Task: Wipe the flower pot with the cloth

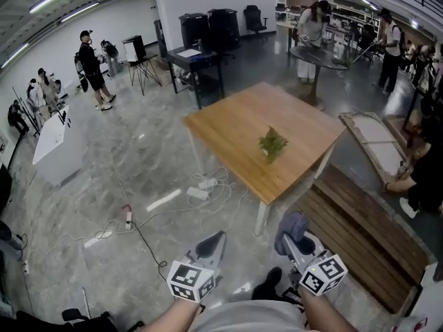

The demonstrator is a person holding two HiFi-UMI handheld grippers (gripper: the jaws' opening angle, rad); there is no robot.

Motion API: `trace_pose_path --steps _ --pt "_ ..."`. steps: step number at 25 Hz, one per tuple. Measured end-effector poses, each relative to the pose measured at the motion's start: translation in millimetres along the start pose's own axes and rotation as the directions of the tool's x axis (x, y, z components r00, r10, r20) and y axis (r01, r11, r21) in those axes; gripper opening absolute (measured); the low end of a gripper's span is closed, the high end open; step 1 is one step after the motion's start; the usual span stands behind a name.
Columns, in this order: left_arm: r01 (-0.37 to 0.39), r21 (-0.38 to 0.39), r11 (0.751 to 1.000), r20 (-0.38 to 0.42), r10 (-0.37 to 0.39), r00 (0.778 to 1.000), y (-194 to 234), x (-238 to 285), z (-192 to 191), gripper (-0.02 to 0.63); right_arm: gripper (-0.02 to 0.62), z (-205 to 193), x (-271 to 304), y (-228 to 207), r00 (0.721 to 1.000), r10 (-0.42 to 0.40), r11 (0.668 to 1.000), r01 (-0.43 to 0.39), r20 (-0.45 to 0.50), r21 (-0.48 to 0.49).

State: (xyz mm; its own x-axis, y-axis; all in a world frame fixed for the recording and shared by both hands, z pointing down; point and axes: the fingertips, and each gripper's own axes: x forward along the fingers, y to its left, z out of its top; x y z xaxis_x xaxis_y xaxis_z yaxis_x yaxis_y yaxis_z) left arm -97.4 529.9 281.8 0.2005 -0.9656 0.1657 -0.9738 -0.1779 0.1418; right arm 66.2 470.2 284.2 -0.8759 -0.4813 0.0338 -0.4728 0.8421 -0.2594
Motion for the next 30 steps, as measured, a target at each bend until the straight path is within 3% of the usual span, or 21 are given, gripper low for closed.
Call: trace_pose_path --steps 9,19,26,30 --pt "-0.052 -0.020 0.998 -0.020 0.052 0.998 26.3 177.9 21.2 0.006 0.066 31.6 76.5 -167.7 0.999 0.028 1.000 -0.028 -0.024 -0.004" --pt "-0.030 -0.038 0.999 -0.059 0.028 0.998 29.8 328.8 39.1 0.006 0.066 64.9 135.2 -295.2 0.998 0.040 0.999 -0.039 -0.046 0.022" --pt "0.014 -0.095 0.995 -0.110 -0.024 0.994 93.6 427.7 27.1 0.008 0.066 63.9 201.4 -362.5 0.997 -0.022 0.999 0.026 -0.068 0.047" --pt "0.057 -0.135 0.989 -0.154 -0.077 0.985 160.6 497.0 17.0 0.008 0.066 63.3 271.7 -400.8 0.995 -0.067 0.996 0.071 -0.074 0.051"
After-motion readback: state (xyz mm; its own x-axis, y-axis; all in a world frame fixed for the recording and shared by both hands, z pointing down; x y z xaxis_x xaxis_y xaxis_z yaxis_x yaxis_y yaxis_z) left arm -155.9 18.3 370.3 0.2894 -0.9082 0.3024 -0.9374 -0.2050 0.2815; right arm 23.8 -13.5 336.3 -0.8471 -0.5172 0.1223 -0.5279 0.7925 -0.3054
